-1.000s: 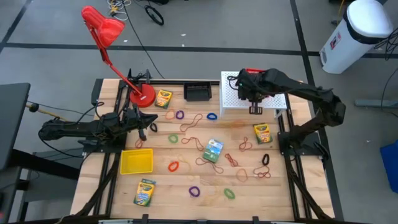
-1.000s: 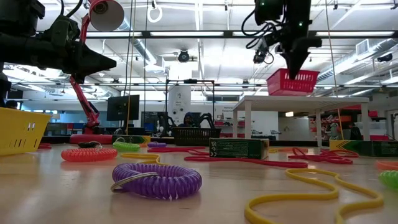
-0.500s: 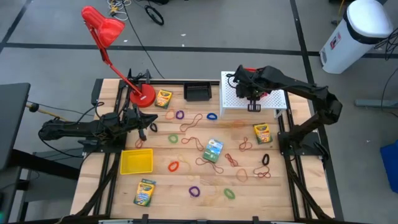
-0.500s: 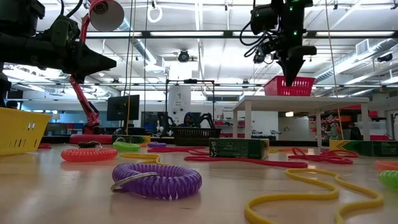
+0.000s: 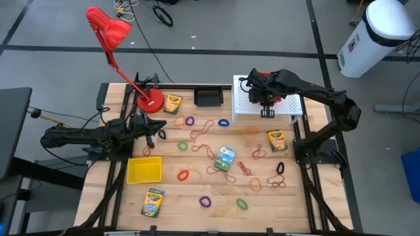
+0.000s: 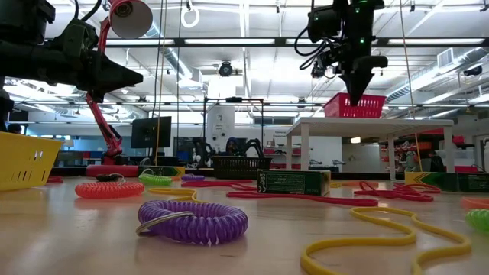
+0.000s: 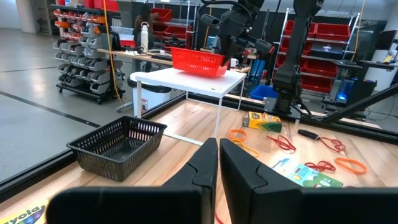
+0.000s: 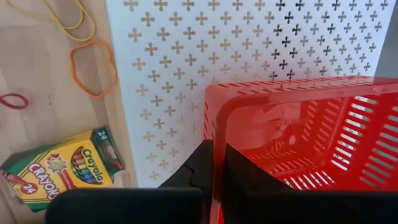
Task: Pick & Place Office Desk Supplies
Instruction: Put the orange basket on the shelf
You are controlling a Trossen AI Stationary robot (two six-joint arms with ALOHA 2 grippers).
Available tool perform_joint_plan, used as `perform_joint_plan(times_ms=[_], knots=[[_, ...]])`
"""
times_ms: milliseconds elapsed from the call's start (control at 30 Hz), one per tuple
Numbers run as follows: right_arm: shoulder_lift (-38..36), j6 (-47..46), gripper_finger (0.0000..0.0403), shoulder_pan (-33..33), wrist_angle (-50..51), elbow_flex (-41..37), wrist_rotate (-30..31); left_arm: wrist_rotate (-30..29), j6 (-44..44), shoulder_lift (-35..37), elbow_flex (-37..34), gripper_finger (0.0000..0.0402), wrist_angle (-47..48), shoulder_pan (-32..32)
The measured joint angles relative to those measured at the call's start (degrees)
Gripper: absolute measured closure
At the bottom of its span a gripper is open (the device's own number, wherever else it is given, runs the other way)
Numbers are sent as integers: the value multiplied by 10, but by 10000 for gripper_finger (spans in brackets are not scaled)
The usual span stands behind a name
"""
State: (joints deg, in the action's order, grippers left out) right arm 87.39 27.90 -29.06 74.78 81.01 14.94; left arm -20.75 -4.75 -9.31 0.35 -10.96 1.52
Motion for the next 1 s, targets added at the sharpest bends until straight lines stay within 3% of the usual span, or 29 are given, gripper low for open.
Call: perform_joint_plan(times_ms=[333,567,1000], knots=[[0,-7,370,0,0,0,-2,0,0,0,0,376,0,0],[0,-16,329,0,0,0,3,0,0,0,0,376,0,0],[-19,-33,283,40,6,0,120,0,0,0,0,376,0,0]])
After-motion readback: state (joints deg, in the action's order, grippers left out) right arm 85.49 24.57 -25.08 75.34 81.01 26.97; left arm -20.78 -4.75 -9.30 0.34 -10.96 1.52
